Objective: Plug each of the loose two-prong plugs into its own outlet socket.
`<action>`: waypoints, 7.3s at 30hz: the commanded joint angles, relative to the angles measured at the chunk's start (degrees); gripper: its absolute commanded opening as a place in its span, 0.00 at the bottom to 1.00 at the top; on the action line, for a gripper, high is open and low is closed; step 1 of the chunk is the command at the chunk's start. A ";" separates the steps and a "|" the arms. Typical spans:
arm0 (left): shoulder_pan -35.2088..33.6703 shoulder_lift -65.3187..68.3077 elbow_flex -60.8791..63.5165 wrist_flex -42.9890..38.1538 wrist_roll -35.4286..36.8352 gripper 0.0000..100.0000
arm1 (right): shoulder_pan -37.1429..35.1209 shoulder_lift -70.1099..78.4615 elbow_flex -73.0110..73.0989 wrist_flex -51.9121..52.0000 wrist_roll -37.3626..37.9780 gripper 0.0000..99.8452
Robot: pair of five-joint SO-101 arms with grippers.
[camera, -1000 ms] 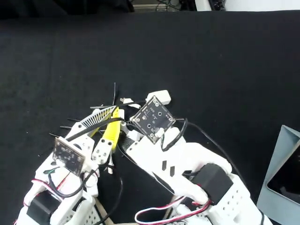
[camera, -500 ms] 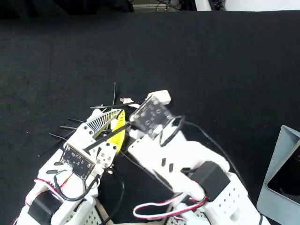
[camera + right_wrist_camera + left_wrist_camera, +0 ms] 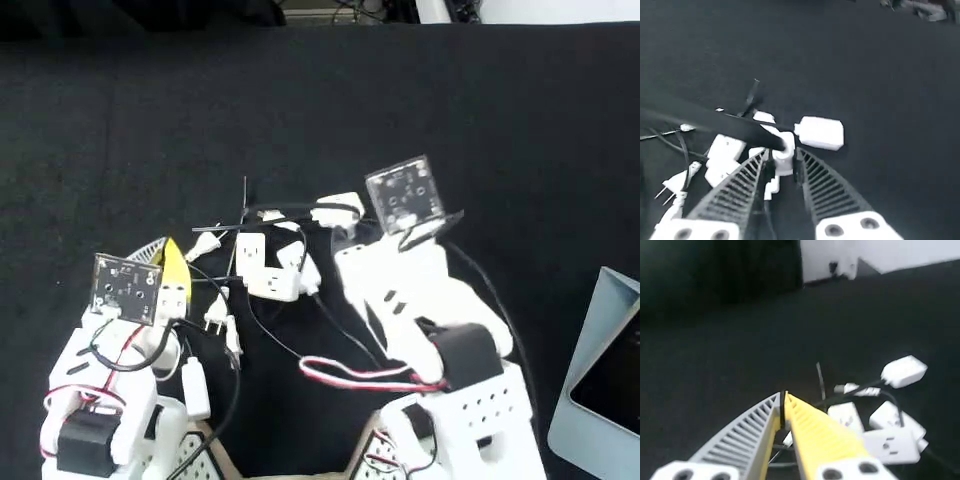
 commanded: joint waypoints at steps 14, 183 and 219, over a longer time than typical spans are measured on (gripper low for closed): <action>-0.31 38.77 -16.31 1.23 -13.71 0.25 | 12.40 -0.48 12.26 -15.65 -1.93 0.01; -2.15 76.84 -13.14 -2.81 -27.96 0.21 | 10.29 -0.66 15.78 -18.90 -1.85 0.01; -9.45 85.63 -30.29 2.37 -25.32 0.03 | 10.20 -0.75 15.87 -18.73 -1.85 0.01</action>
